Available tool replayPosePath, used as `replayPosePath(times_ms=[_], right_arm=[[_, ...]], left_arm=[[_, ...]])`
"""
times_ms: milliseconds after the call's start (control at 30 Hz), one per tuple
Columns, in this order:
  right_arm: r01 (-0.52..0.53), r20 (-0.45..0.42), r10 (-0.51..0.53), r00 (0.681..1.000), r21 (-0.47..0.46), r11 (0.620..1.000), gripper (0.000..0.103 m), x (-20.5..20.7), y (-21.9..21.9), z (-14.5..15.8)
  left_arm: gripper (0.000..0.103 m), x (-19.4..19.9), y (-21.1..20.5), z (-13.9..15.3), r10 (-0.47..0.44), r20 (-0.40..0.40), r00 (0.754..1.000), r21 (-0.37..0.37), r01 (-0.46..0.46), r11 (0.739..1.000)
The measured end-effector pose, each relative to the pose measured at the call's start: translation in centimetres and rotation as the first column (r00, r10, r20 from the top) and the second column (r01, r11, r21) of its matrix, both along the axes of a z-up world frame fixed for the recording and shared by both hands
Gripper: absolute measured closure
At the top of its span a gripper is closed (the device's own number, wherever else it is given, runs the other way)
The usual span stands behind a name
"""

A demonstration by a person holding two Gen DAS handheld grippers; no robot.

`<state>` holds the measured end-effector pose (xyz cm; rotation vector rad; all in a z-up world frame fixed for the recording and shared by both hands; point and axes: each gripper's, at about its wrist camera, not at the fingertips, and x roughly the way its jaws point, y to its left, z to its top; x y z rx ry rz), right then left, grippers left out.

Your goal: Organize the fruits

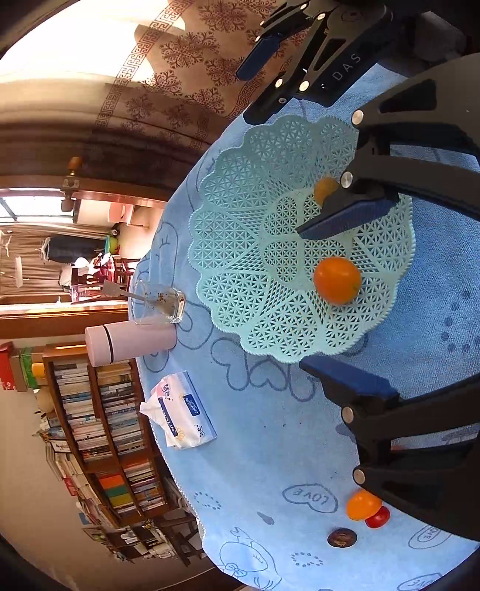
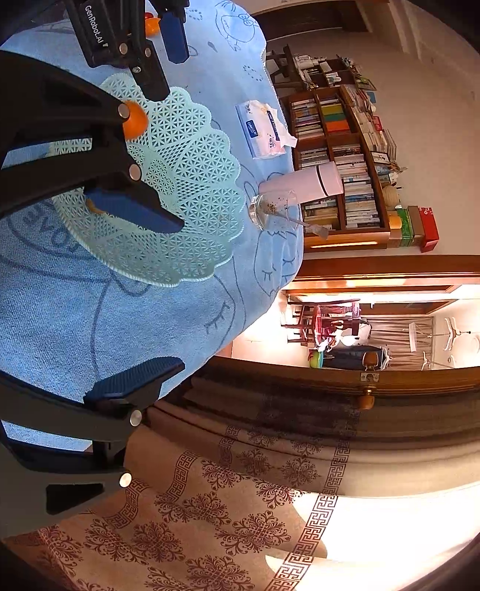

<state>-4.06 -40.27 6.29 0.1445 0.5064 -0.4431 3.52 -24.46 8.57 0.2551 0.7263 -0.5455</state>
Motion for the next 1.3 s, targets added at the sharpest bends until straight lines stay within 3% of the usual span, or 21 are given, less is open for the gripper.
replayPosePath(times_ms=[67, 333, 733, 1300], right_arm=[[0.005, 0.013, -0.005, 1.0, -0.005, 1.0, 0.021, -0.2, 0.1, 0.1], [-0.022, 0.015, 0.022, 1.0, -0.022, 1.0, 0.017, -0.3, 1.1, 0.3], [-0.063, 0.016, 0.063, 0.998, -0.041, 0.997, 0.011, -0.4, 2.5, 0.5], [-0.135, -0.022, 0.133, 0.991, -0.094, 0.986, 0.01, -0.2, 6.1, 0.1]], left_arm=[[0.036, 0.1, 0.5, 0.2, 0.013, 0.004, 1.0, -0.001, -0.013, 1.0], [0.012, 0.0, 2.7, 0.4, 0.068, 0.042, 0.997, -0.008, -0.068, 0.998], [0.012, -1.0, 5.0, 0.1, 0.115, 0.106, 0.988, 0.036, -0.119, 0.992], [0.011, -0.1, 13.5, -1.0, 0.299, 0.072, 0.952, 0.007, -0.3, 0.954]])
